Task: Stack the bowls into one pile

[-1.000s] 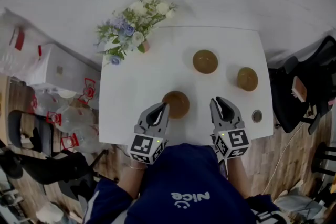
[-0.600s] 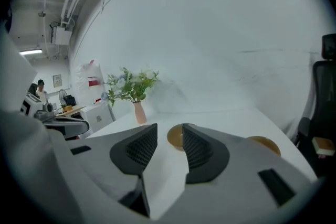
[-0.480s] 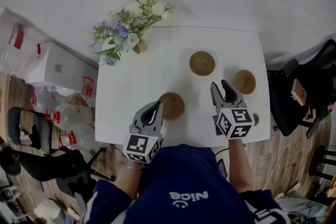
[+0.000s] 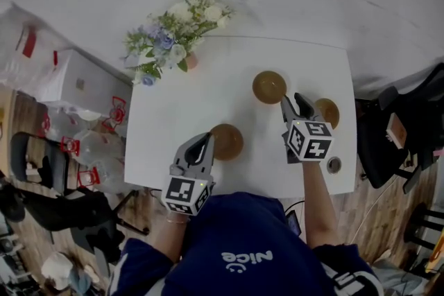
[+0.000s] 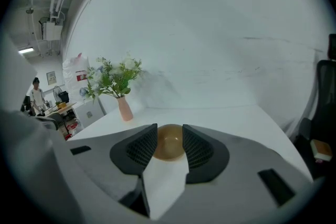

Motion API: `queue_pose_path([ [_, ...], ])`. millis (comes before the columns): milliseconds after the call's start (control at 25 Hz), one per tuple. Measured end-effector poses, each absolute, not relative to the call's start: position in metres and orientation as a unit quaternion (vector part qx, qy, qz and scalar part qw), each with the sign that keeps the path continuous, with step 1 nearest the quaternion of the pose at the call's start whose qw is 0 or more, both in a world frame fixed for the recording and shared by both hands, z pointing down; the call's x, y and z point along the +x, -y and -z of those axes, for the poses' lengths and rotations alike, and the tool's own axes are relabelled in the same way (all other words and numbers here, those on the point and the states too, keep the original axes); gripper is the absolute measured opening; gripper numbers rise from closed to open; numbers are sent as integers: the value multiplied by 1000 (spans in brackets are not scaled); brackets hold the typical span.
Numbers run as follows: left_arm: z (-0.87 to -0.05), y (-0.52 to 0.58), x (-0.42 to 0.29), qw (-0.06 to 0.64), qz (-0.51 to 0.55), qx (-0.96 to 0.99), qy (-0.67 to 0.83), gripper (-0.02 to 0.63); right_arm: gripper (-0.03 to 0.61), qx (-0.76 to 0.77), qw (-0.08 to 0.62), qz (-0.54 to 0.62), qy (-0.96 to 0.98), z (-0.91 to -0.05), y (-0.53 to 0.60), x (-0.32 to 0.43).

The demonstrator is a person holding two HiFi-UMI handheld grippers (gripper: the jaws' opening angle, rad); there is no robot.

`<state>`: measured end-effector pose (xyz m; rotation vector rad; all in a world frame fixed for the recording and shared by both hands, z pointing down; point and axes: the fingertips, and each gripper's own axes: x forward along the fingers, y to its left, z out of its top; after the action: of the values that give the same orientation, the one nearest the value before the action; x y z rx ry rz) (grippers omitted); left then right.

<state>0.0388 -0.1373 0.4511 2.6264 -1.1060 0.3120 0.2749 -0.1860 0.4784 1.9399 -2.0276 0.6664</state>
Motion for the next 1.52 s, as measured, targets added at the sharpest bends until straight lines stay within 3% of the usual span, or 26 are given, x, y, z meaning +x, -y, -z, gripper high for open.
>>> queue_pose_path([
  [560,-467,146,15,150,-130,886,419,17,155,660,184,-276,674,-538,229,300],
  [1120,-485,145,20,158,-159,880,419,17,153,637,199,-330,667,-577,246,309],
  [1280,-488,146,19,163,-160,878,421,17,89,641,197,-335,662,-579,249,310],
  [1520,-490,147,17,170,-161,877,420,17,44,644,182,-352,654,-579,252,311],
])
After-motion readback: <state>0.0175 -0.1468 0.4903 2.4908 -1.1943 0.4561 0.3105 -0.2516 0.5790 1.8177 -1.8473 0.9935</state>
